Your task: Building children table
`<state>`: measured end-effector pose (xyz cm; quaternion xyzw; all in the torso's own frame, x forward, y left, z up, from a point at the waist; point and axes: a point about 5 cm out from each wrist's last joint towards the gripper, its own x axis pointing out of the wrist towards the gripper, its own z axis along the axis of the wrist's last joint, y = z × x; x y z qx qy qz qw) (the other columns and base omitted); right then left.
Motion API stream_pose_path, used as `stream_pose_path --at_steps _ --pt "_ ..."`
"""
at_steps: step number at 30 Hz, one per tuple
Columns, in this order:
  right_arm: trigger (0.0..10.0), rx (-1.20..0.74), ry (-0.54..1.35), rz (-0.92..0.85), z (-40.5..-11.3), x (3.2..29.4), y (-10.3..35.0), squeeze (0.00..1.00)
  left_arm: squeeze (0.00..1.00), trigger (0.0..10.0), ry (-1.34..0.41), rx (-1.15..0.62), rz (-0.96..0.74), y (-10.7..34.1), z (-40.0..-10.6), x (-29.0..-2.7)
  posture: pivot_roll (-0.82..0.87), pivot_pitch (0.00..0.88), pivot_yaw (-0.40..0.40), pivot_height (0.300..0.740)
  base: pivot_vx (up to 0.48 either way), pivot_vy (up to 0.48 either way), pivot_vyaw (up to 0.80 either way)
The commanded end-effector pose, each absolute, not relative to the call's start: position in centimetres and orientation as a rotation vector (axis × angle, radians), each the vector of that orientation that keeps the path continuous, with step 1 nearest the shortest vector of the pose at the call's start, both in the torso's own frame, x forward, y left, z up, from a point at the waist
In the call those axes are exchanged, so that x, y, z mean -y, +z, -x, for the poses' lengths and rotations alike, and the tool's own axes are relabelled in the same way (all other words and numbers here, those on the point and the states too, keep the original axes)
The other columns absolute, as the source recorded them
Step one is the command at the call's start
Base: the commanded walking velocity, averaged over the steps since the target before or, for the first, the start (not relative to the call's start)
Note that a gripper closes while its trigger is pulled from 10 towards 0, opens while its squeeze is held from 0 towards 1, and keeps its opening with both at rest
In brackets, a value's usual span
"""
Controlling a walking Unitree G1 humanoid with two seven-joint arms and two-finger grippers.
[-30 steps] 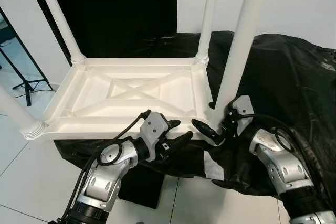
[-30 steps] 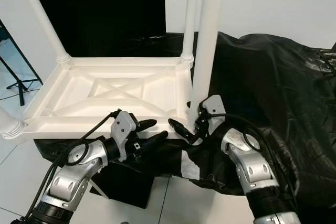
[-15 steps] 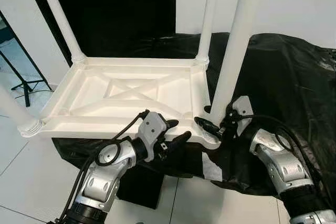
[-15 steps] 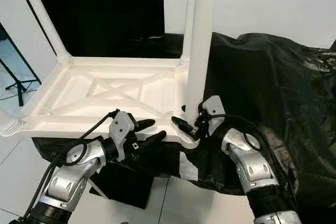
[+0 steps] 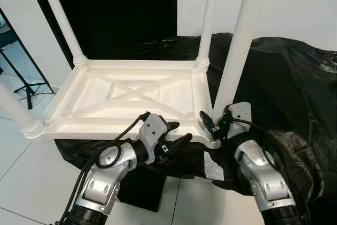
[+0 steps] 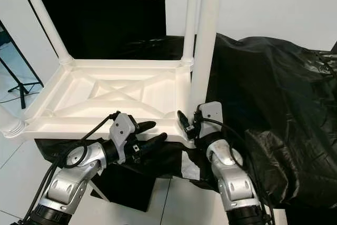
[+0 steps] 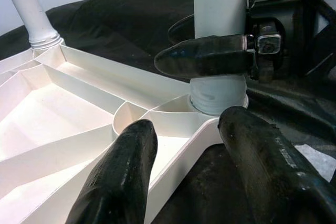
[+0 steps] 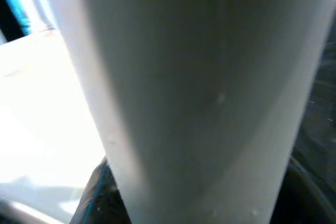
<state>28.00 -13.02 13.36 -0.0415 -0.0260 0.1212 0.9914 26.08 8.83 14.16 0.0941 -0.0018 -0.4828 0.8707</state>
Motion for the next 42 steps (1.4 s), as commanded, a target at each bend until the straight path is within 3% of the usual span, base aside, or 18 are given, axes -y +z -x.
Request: stream_pose_path --at_steps 1,8,9,21,22,30,37,38,39,40,41,42 --pt "10.0 -0.033 0.164 0.093 -27.6 13.7 11.7 0.0 0.0 10.0 -1.001 -0.004 -0.199 14.2 -26.3 -8.8 -0.05 0.0 0.04 0.74 0.0 0.0 0.0" --pt "10.0 -0.022 0.147 0.062 -27.1 12.3 11.7 0.02 0.0 10.0 -1.007 0.0 -0.205 14.3 -26.4 -8.9 -0.05 0.0 0.043 0.74 0.0 0.0 0.0" --pt "10.0 -0.011 0.156 0.046 -27.0 12.2 11.9 1.0 0.0 10.0 -1.005 0.0 -0.204 14.3 -26.4 -8.9 -0.05 0.0 0.042 0.74 0.0 0.0 0.0" --pt "10.0 0.071 0.39 0.049 -26.1 13.6 13.3 1.0 0.0 10.0 -1.004 -0.003 -0.202 14.1 -26.3 -8.7 -0.04 0.0 0.028 0.74 0.0 0.0 0.0" --pt "10.0 0.074 0.444 0.067 -25.9 14.0 13.3 0.0 0.0 10.0 -1.002 -0.003 -0.201 14.2 -26.4 -8.7 -0.04 0.0 0.026 0.74 0.0 0.0 0.0" --pt "10.0 0.01 0.652 0.19 -27.3 15.8 12.9 0.0 0.0 10.0 -0.997 -0.007 -0.201 13.8 -26.6 -8.7 -0.05 0.0 0.015 0.74 0.0 0.0 0.0" --pt "10.0 -0.009 0.724 0.226 -28.2 15.8 12.9 0.0 0.0 10.0 -1.002 -0.007 -0.197 13.7 -26.5 -8.5 -0.04 0.0 0.006 0.74 0.0 0.0 0.0" --pt "9.1 -0.011 0.741 0.236 -28.3 15.7 12.8 0.0 0.0 10.0 -1.003 -0.008 -0.196 13.6 -26.5 -8.4 -0.03 0.0 -0.002 0.74 0.0 0.0 0.0" --pt "1.7 -0.011 0.76 0.247 -28.4 15.7 12.7 0.0 0.0 10.0 -1.003 -0.007 -0.197 13.6 -26.4 -8.4 -0.03 0.0 -0.005 0.74 0.0 0.0 0.0" --pt "1.7 -0.011 0.76 0.247 -28.4 15.7 12.7 0.0 0.0 10.0 -1.003 -0.007 -0.197 13.6 -26.4 -8.4 -0.03 0.0 -0.005 0.74 0.0 0.0 0.0" --pt "0.0 -0.012 0.771 0.252 -28.5 15.6 12.7 0.0 0.0 10.0 -1.002 -0.007 -0.196 13.6 -26.4 -8.4 -0.02 0.0 -0.009 0.74 0.0 0.0 0.0" --pt "0.0 -0.015 0.779 0.251 -28.5 15.6 12.6 0.0 0.0 10.0 -0.999 -0.006 -0.196 13.6 -26.4 -8.4 -0.02 0.0 -0.013 0.74 0.0 0.0 0.0"
